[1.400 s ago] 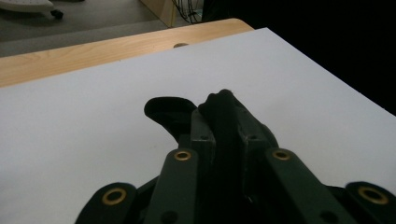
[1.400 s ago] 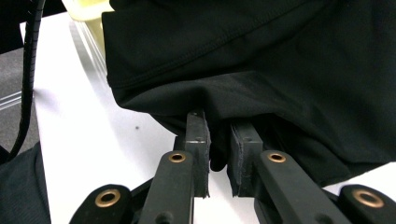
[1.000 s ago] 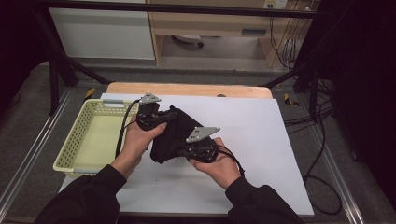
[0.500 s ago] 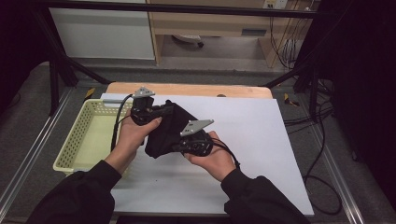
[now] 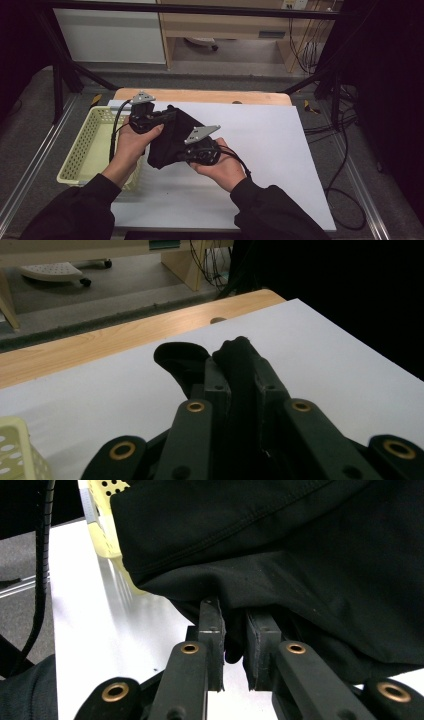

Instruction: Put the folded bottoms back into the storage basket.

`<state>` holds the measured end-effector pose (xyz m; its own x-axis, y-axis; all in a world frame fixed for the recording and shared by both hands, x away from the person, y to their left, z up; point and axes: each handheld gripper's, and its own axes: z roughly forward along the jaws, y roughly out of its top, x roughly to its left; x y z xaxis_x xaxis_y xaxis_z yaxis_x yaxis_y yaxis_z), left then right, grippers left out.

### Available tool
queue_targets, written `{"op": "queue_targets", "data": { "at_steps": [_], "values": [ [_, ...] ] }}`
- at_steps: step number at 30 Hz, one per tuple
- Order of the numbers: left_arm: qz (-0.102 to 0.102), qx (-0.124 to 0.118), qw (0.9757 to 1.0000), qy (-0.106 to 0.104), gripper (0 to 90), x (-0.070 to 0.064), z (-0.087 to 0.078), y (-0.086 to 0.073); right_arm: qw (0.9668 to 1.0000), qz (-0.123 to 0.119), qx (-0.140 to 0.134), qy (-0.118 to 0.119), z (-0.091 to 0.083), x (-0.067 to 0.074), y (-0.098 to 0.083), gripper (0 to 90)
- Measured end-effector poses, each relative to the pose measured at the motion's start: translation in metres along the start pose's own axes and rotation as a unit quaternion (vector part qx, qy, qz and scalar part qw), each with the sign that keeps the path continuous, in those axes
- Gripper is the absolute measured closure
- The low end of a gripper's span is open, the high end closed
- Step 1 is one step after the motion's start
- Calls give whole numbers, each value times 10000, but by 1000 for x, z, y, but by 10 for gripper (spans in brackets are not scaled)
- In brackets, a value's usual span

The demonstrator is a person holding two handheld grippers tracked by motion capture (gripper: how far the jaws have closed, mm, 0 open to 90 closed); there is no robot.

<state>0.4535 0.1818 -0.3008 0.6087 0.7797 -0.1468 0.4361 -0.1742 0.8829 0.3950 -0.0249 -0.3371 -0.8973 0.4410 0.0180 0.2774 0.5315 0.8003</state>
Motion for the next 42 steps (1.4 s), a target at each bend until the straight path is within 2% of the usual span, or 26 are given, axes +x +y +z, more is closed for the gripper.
{"op": "queue_targets", "data": {
  "at_steps": [12,20,26,35,42],
  "values": [
    [-47,-70,10000,46,807,8,-9,1,9999,-103,3,53,5,3,10,804],
    [-30,-91,9998,148,807,18,-15,4,9999,-93,-20,58,14,0,16,804],
    [-22,-143,9997,208,807,27,-23,8,9997,-217,-44,118,19,2,28,804],
    [-37,-151,9995,266,807,39,-31,8,9994,-271,-66,214,28,1,40,804],
    [-42,-129,9995,277,807,47,-35,9,9992,-220,-65,325,36,-1,45,804]
  ]
}}
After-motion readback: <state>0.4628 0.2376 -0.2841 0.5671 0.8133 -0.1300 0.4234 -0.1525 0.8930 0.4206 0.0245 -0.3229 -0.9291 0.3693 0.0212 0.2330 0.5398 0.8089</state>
